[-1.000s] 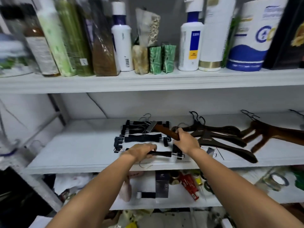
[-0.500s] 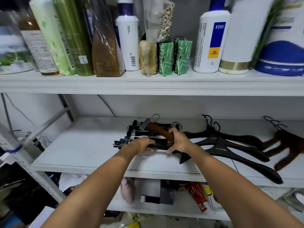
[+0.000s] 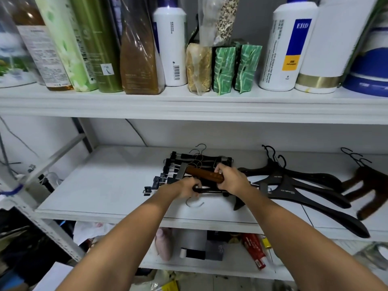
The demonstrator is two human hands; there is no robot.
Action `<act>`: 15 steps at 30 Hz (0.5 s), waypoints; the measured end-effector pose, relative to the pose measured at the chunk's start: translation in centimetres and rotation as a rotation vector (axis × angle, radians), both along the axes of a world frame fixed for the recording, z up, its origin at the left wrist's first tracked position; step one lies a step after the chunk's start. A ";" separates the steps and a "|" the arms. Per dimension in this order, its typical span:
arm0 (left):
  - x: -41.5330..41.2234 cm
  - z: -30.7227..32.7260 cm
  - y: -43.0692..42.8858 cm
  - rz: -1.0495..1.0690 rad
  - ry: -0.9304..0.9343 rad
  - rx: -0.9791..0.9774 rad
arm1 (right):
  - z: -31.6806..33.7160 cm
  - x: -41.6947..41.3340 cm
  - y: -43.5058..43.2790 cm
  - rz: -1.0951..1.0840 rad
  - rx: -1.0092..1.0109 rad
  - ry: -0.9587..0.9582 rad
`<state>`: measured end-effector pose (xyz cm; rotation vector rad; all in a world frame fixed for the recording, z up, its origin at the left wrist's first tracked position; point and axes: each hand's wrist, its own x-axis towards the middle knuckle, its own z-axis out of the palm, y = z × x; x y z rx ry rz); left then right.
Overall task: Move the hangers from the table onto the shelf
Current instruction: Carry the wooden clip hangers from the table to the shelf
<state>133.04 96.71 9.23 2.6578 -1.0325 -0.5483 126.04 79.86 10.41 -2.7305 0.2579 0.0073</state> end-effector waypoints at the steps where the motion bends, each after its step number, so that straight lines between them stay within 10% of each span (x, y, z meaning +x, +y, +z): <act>1: 0.0 0.0 0.1 -0.025 -0.013 -0.002 | -0.2 0.1 0.2 0.003 0.001 0.016; 15: 2.9 -0.8 2.7 -0.241 -0.198 0.178 | -1.7 1.0 2.2 -0.129 0.062 0.082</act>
